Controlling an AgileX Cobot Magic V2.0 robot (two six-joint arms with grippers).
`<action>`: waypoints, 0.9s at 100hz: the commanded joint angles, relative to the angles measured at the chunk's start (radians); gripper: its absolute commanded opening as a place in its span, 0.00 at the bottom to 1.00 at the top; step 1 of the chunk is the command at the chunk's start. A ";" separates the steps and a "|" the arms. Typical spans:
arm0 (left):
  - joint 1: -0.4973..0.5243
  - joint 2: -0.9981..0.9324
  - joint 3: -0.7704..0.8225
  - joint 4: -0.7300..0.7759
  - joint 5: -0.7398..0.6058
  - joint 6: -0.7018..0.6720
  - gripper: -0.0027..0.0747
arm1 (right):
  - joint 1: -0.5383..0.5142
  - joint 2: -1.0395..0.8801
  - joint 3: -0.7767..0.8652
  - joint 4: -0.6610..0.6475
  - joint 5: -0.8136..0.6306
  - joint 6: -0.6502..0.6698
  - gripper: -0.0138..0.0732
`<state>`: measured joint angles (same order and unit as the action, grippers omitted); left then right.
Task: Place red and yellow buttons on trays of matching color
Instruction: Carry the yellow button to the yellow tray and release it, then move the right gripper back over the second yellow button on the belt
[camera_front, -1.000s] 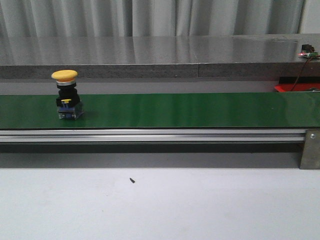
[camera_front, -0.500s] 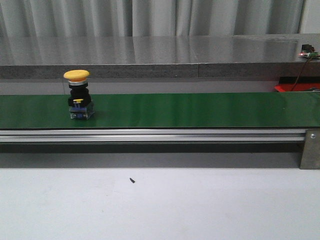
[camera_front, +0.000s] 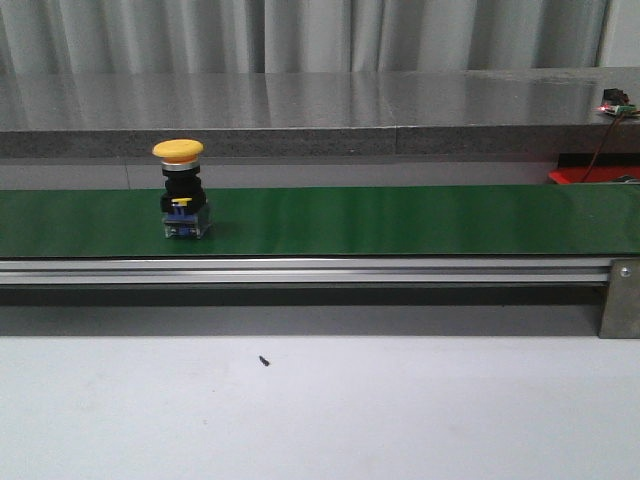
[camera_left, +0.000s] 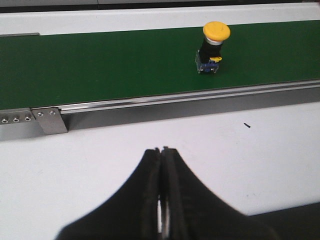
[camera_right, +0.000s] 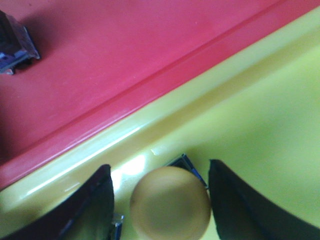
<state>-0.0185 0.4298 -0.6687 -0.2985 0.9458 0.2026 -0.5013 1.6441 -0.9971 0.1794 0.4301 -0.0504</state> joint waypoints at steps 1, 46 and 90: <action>-0.008 0.006 -0.025 -0.021 -0.061 -0.003 0.01 | -0.006 -0.079 -0.025 0.007 -0.032 0.002 0.66; -0.008 0.006 -0.025 -0.021 -0.061 -0.003 0.01 | 0.235 -0.284 -0.025 0.005 0.085 -0.079 0.66; -0.008 0.006 -0.025 -0.021 -0.061 -0.003 0.01 | 0.608 -0.270 -0.093 0.006 0.239 -0.120 0.66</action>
<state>-0.0185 0.4298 -0.6687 -0.2985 0.9458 0.2026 0.0615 1.3976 -1.0259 0.1794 0.6634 -0.1418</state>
